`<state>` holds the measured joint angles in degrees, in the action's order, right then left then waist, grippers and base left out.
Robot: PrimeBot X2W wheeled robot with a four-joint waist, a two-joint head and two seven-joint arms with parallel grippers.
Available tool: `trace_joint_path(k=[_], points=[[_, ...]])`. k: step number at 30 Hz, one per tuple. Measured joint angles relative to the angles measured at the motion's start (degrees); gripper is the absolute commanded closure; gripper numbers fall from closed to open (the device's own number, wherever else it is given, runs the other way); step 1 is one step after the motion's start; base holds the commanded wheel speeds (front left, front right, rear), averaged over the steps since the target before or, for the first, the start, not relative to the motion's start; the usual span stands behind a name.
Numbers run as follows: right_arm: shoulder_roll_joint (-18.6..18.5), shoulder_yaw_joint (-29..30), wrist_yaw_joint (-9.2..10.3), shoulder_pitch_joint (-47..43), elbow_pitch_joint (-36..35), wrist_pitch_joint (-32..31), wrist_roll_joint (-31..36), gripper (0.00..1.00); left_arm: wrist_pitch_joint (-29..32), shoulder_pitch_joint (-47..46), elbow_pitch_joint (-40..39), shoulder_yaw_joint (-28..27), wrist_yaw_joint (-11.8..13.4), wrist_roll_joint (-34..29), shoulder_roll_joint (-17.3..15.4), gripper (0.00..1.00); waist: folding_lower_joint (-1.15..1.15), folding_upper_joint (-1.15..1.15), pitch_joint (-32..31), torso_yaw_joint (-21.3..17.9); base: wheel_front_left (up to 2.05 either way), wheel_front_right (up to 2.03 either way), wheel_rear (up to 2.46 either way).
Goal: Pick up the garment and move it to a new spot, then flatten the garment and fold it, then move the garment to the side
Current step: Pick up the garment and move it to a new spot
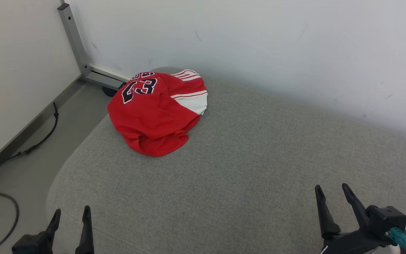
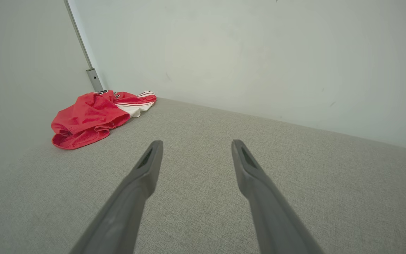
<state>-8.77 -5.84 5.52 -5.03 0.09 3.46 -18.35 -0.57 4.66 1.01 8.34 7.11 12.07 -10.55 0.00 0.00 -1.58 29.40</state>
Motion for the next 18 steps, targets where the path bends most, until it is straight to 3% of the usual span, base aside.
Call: trace_joint_path(k=[12,18], points=[[0.0,-0.23,-0.51,1.16,1.35,0.04,0.0,0.0,0.13,-0.78,-0.25,0.21,-0.15,0.58,1.3,0.0,0.0,0.0,0.37,0.01,0.0,0.0,0.0],[0.03,-0.27,-0.49,1.07,1.4,0.09,0.0,0.0,1.66,-8.2,1.55,2.11,-2.66,1.11,1.86,0.0,0.0,0.0,0.57,-0.27,0.0,0.0,0.0]])
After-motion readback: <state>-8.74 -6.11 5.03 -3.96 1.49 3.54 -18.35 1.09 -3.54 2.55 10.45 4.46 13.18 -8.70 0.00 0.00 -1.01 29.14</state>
